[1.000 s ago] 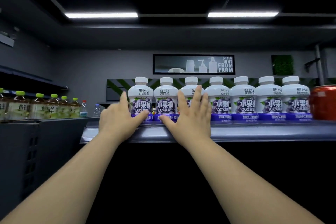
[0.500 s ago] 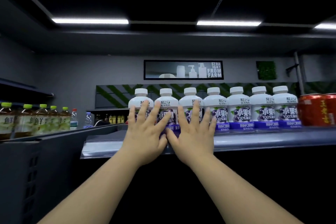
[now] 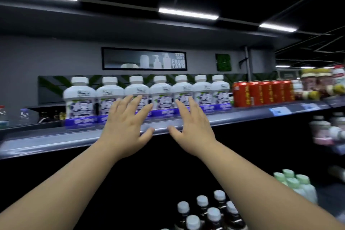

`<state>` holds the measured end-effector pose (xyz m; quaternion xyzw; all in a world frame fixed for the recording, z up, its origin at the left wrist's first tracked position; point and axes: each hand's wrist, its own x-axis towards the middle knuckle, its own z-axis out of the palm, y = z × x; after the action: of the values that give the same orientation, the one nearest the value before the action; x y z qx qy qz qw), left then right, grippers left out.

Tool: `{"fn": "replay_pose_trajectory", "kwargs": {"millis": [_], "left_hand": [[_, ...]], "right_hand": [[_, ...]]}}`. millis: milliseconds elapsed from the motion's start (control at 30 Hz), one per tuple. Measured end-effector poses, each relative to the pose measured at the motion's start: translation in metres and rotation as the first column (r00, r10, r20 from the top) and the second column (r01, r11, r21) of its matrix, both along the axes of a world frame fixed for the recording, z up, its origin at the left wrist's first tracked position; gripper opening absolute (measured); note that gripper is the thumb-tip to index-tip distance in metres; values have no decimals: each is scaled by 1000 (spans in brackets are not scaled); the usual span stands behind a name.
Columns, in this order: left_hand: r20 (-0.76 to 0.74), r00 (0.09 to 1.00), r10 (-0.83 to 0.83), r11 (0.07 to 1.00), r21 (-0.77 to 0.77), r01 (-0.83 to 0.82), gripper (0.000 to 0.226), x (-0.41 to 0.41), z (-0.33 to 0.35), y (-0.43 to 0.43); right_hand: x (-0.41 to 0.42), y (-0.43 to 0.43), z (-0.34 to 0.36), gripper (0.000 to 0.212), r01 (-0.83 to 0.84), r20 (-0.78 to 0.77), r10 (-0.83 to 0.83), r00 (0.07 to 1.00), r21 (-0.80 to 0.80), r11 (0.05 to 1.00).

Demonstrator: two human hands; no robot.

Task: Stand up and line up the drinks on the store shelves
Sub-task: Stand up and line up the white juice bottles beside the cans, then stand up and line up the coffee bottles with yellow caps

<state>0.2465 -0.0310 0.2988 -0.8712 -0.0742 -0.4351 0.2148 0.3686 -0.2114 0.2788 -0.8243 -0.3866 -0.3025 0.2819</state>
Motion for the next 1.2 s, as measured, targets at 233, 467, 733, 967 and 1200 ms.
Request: {"fn": "replay_pose_trajectory", "kwargs": {"millis": [233,467,733,967,1200], "left_hand": [[-59,953,-296,901,-349,259,69,95,-8,-145],[12,827,-562,594,-690,413,58,187,-16,-274],[9,797,-603,536,-736,414,54,267,-11,-345],[-36,728,-685,557,-670,490,50,366,-7,-394],[-31,671,-740,537,-628,563,49,465,-8,-469]], "right_hand": [[71,-169,-4,76,-39,-147,53,988,101,994],[142,-315,-12,73,-51,-201,82,976,157,986],[221,-369,-12,69,-89,-194,119,974,156,984],[301,-412,-11,62,-3,-174,37,984,192,981],[383,-494,-16,56,90,-215,-41,976,221,971]]}}
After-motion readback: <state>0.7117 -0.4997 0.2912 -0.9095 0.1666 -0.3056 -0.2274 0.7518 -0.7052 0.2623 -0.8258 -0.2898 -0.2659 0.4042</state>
